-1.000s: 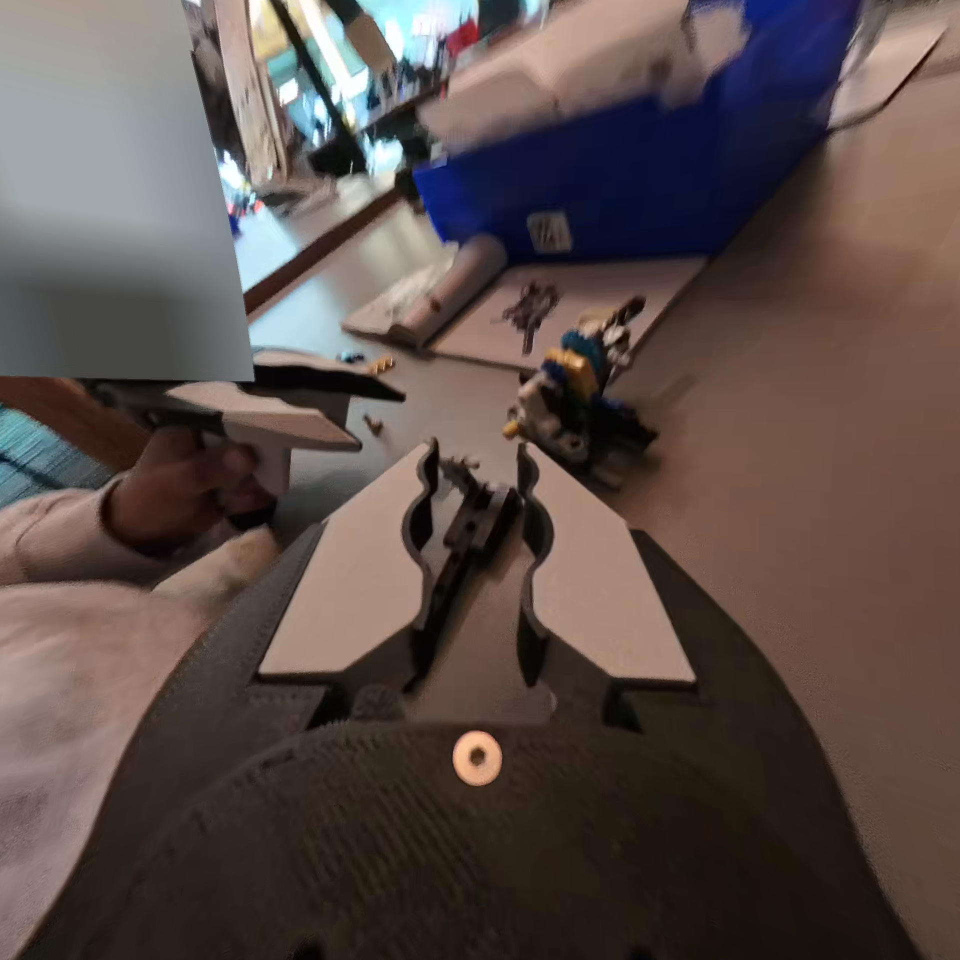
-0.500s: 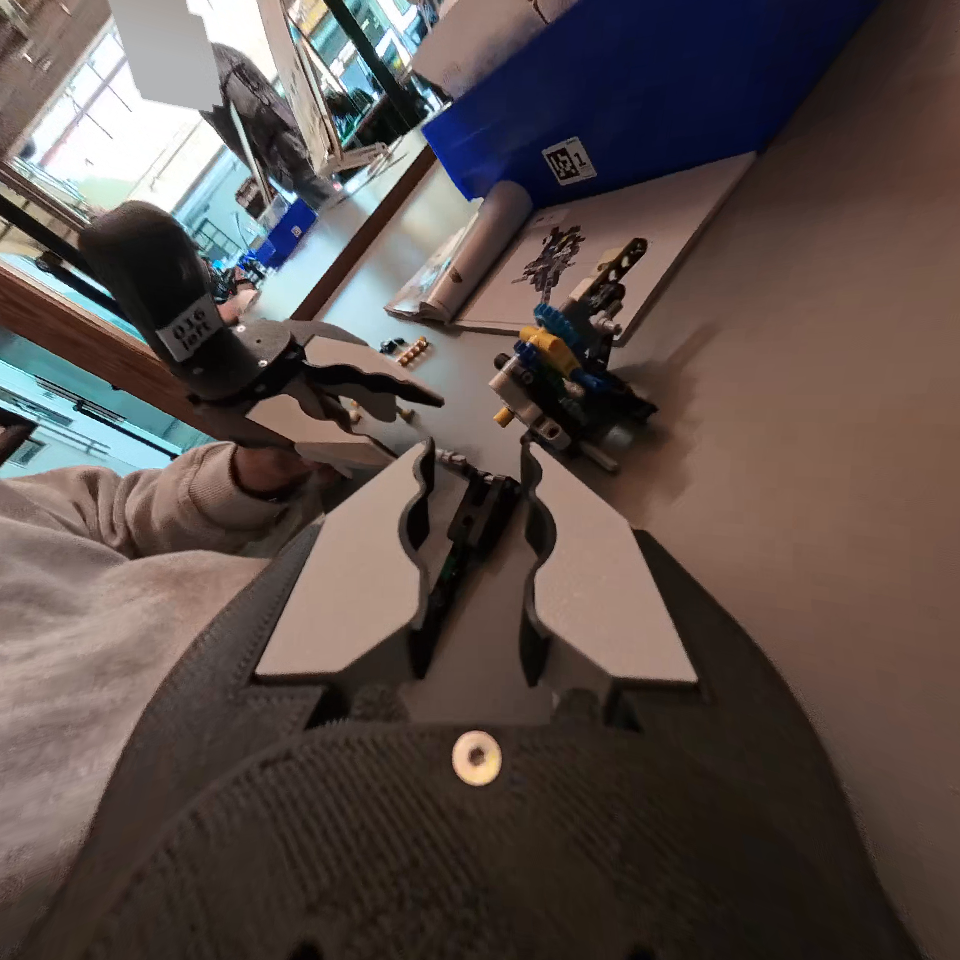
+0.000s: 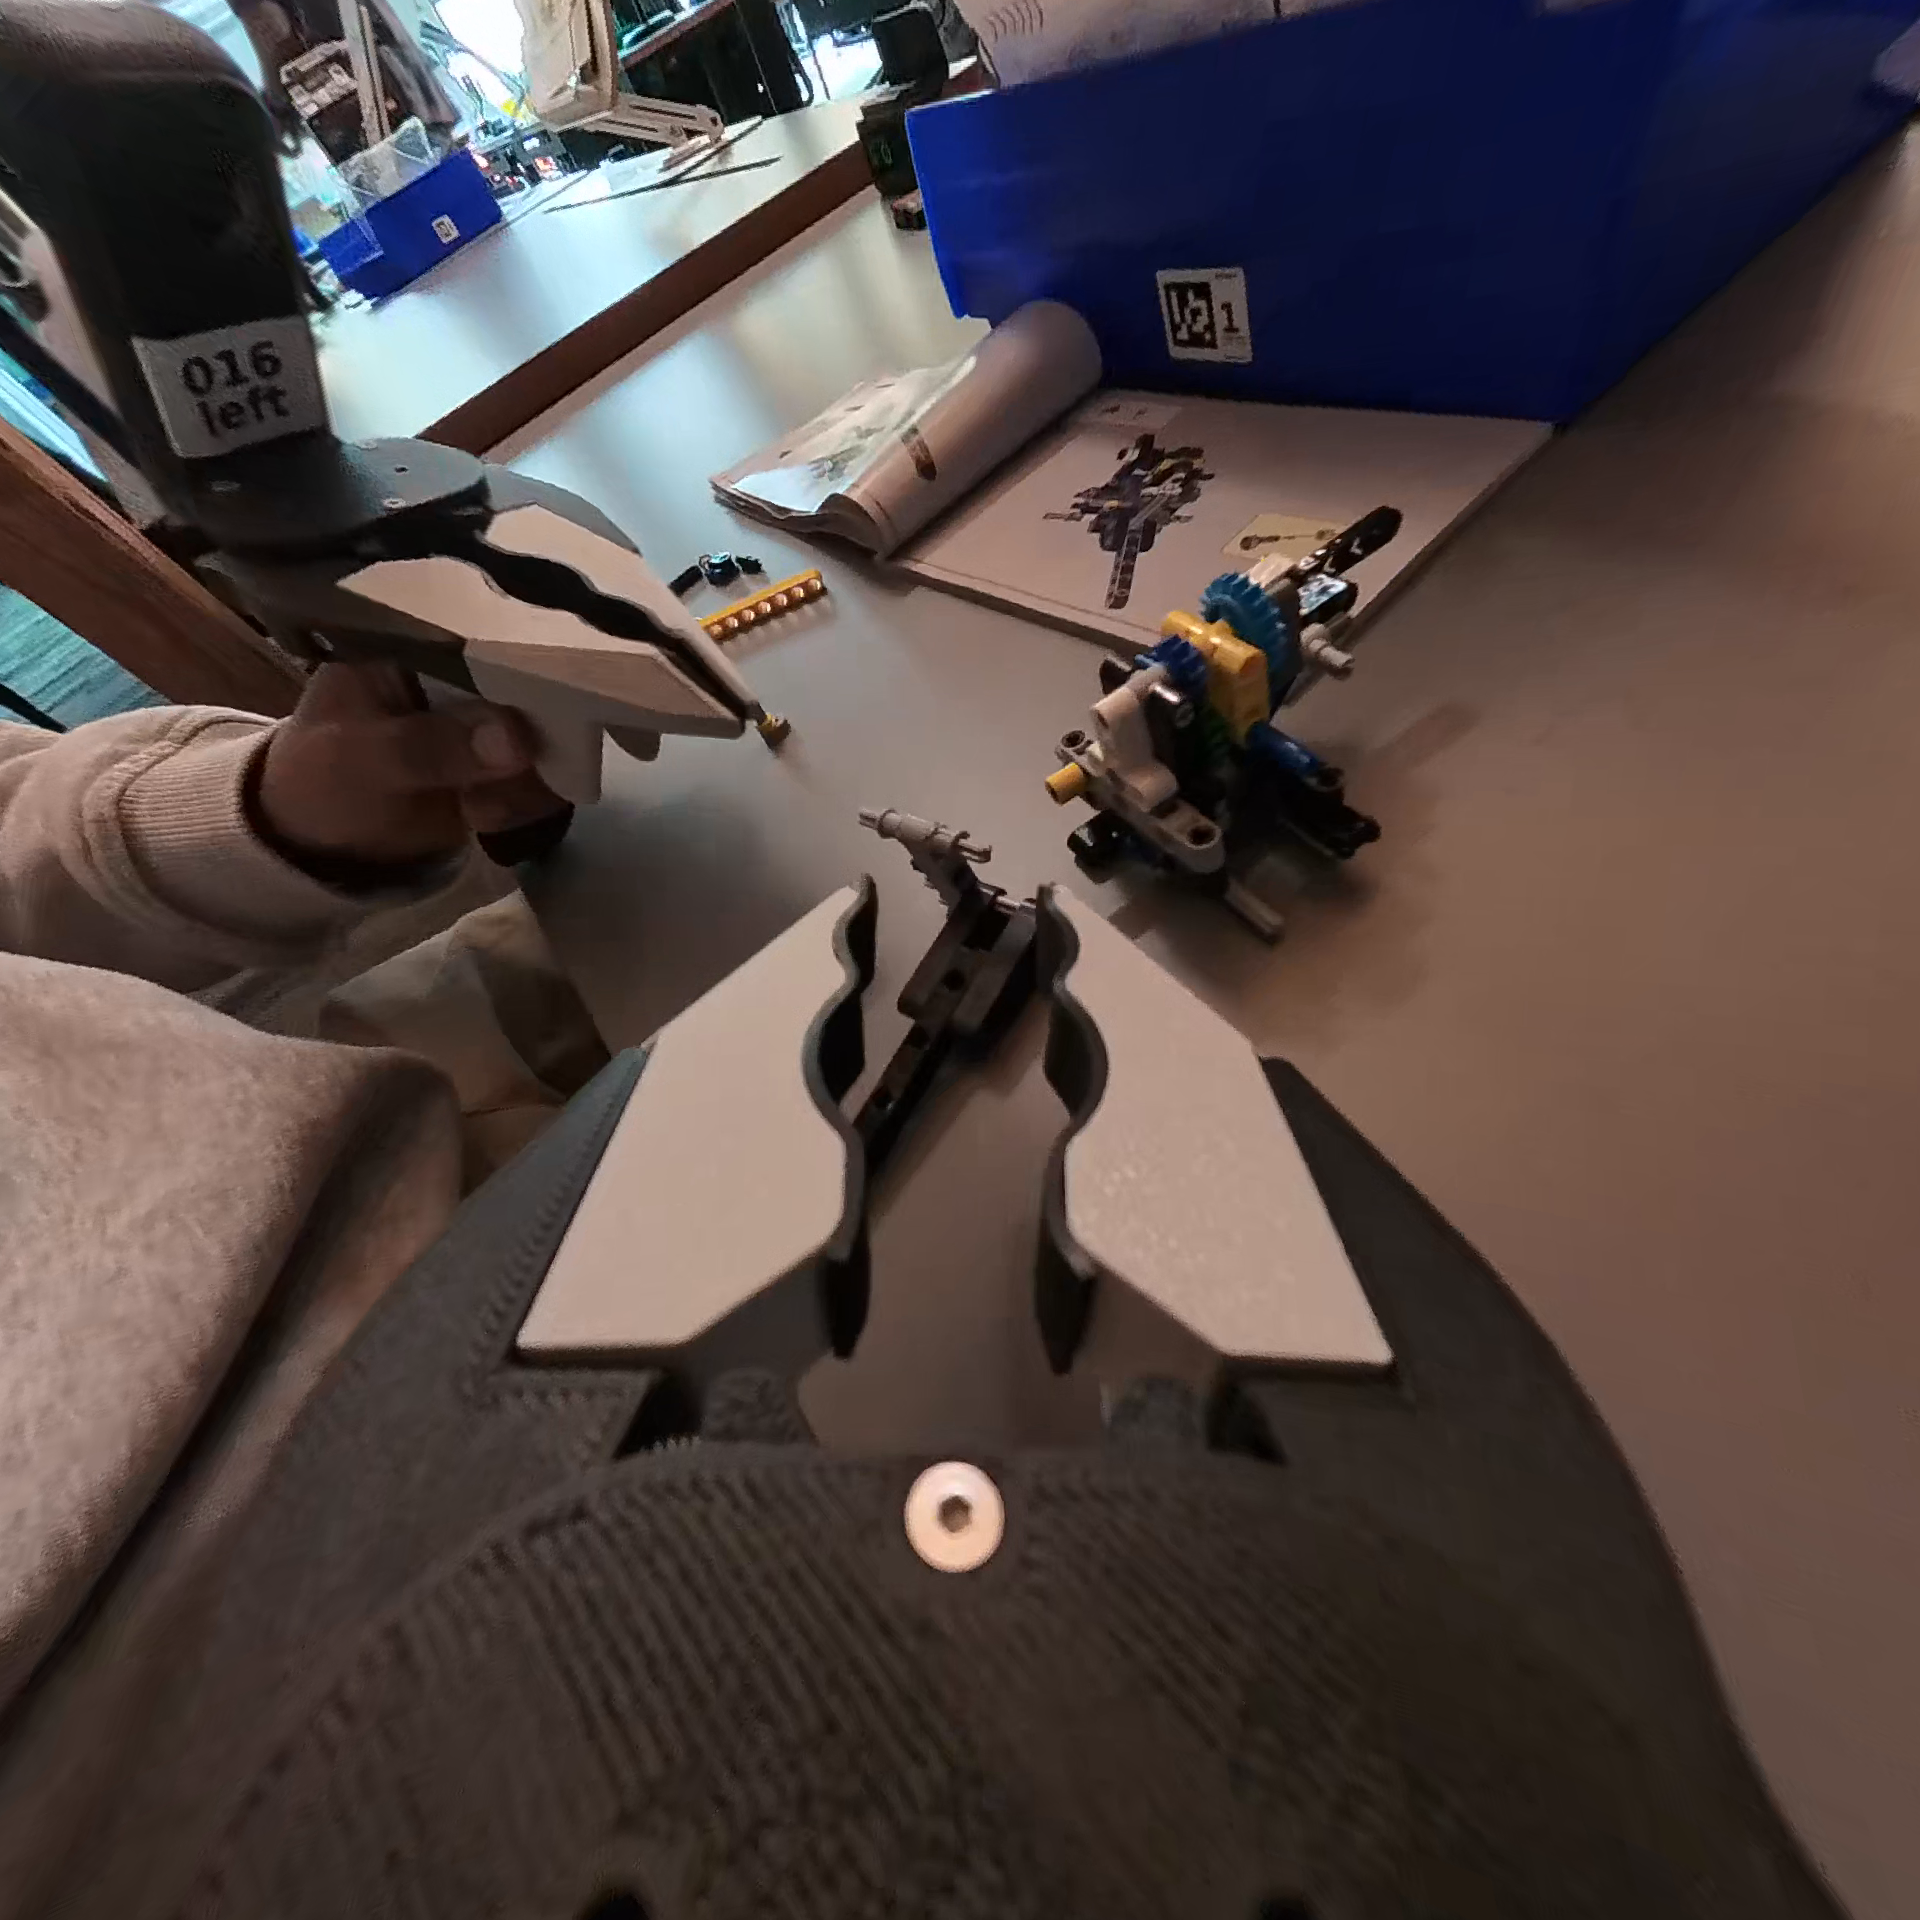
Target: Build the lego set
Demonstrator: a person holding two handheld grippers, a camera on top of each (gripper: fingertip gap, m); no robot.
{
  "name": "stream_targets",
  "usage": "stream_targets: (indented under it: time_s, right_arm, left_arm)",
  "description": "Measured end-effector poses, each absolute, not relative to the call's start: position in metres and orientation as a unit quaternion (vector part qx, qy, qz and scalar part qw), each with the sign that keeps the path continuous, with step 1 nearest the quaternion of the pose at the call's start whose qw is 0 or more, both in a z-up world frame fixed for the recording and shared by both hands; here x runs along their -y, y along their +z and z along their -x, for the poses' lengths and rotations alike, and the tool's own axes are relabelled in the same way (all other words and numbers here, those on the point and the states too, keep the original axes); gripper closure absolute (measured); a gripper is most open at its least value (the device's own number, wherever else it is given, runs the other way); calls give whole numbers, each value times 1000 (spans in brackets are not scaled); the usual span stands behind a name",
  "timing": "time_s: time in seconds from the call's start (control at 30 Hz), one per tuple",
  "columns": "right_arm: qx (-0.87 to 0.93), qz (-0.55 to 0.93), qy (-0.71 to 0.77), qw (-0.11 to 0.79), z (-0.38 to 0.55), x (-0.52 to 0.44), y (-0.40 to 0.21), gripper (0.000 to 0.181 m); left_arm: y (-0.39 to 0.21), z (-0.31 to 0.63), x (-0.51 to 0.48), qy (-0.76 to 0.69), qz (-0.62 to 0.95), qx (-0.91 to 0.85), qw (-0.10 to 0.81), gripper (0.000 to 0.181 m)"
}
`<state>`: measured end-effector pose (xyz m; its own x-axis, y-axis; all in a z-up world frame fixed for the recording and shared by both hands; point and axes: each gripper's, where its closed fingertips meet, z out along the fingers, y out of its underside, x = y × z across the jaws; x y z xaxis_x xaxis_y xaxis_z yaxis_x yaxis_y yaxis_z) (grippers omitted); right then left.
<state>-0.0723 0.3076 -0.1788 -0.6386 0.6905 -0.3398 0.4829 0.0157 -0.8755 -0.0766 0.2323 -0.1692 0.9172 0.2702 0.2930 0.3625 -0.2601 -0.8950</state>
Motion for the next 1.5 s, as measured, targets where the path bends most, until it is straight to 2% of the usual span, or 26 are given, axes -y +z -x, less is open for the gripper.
stream_targets:
  time_s: [0.03,0.33,0.4,0.57,0.67,0.73,0.77,0.83,0.87,0.9,0.93,1.0,1.07,1.1,1.2,1.23,1.3,1.33,1.5]
  right_arm:
    - [707,415,566,84,72,-306,-179,150]
    - [722,395,562,83,67,-299,-180,151]
    - [724,388,563,88,67,-297,-179,158]
    - [715,367,587,98,64,-297,-168,168]
    - [703,363,606,83,63,-297,-162,169]
    - [696,362,615,75,62,-297,-159,170]
    - [694,363,617,73,63,-297,-159,170]
    - [695,365,616,68,63,-297,-160,167]
    - [697,366,614,64,62,-295,-161,165]
    - [699,366,612,59,62,-294,-163,164]
    - [701,367,609,56,62,-293,-164,163]
    - [704,367,606,56,62,-292,-165,161]
    - [705,366,605,55,61,-290,-166,161]
    - [706,365,605,53,61,-289,-166,160]
    - [708,364,604,44,60,-285,-168,158]
    - [708,364,604,40,59,-284,-168,158]
    - [710,362,603,37,58,-282,-169,157]
    - [710,360,604,36,57,-281,-169,157]
    - [716,357,598,45,57,-280,-170,157]
  left_arm:
    - [-166,77,-231,-45,786,201,583,181]
    - [-146,77,-227,-9,751,176,636,181]
    - [-143,81,-219,-4,761,180,624,181]
    - [-85,104,-160,25,701,198,685,179]
    - [-81,95,-137,32,673,189,714,142]
    - [-86,106,-121,77,641,241,725,96]
    - [-91,109,-117,101,638,254,719,91]
    - [-99,102,-121,136,666,218,700,111]
    - [-100,100,-125,147,676,207,692,111]
    - [-100,99,-129,152,680,206,687,103]
    - [-100,99,-132,149,677,220,687,82]
    - [-101,90,-140,86,673,251,691,62]
    - [-95,70,-150,8,662,225,715,120]
    - [-91,65,-151,-2,649,220,729,138]
    - [-97,60,-160,25,660,200,724,152]
    - [-98,51,-164,29,670,163,724,181]
    - [-96,56,-163,71,653,183,731,174]
    - [-94,54,-164,81,648,179,736,181]
    - [-95,41,-174,101,654,133,738,181]
